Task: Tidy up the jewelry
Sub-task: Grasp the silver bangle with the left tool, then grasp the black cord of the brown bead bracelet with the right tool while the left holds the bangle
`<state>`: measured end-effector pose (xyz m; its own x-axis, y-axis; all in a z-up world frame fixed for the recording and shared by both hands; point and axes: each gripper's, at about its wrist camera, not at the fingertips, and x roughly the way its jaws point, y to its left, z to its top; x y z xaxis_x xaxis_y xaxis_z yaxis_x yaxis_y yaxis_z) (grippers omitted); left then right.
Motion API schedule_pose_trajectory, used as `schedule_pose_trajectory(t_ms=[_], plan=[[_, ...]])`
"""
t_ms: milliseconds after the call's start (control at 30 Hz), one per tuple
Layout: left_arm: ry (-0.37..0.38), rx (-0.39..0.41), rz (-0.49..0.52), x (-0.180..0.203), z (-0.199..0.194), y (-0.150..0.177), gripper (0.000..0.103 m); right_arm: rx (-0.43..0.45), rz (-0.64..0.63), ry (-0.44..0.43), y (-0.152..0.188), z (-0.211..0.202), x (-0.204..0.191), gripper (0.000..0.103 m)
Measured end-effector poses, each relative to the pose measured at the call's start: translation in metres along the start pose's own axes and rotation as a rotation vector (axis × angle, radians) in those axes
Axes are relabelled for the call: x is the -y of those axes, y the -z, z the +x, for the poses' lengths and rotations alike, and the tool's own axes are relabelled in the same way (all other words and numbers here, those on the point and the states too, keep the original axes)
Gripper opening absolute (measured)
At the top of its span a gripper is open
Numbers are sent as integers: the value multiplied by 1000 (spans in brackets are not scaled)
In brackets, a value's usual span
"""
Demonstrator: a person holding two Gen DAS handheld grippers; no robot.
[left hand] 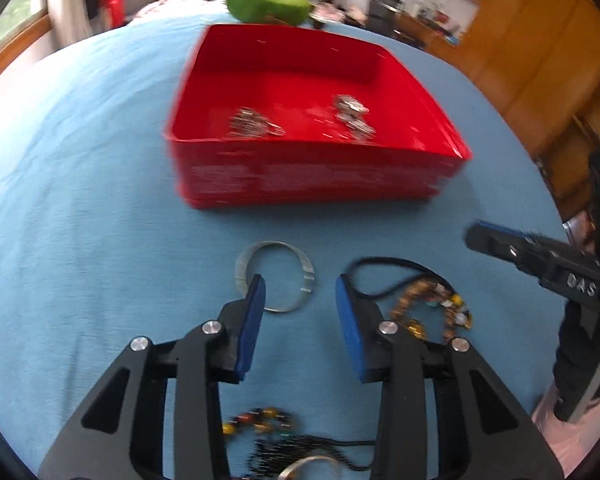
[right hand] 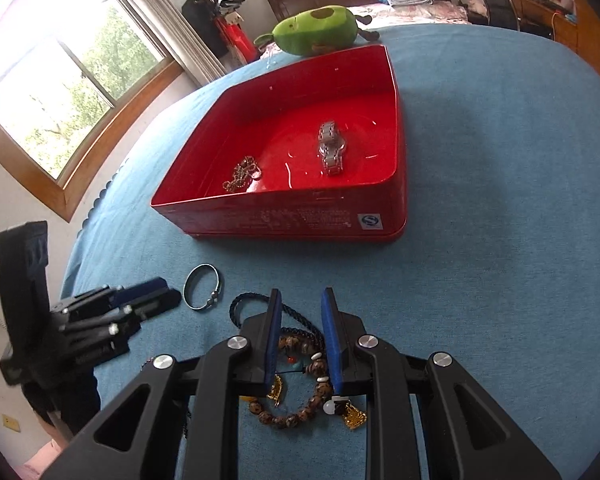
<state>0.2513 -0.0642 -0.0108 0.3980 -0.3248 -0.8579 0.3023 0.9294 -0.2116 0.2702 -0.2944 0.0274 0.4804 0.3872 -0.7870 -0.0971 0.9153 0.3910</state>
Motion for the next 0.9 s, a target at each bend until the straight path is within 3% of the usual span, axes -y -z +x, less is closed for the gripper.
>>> schedule_pose_trajectory(t_ms=[300, 400, 567, 733, 900], plan=[[-74, -48, 21, 12, 34, 1, 31, -14, 10, -7, 1, 4, 6, 21], [-65, -64, 22, 11, 42, -1, 30, -19, 8, -9, 1, 5, 5, 21], [-71, -70, 50, 16, 48, 0, 3, -39, 11, -1, 2, 12, 6, 21], [-65, -46, 22, 14, 44, 3, 2, -53, 3, 17, 2, 17, 6, 21], [-67, 33, 2, 2, 14, 7, 1, -80, -9, 35, 3, 25, 8, 21]])
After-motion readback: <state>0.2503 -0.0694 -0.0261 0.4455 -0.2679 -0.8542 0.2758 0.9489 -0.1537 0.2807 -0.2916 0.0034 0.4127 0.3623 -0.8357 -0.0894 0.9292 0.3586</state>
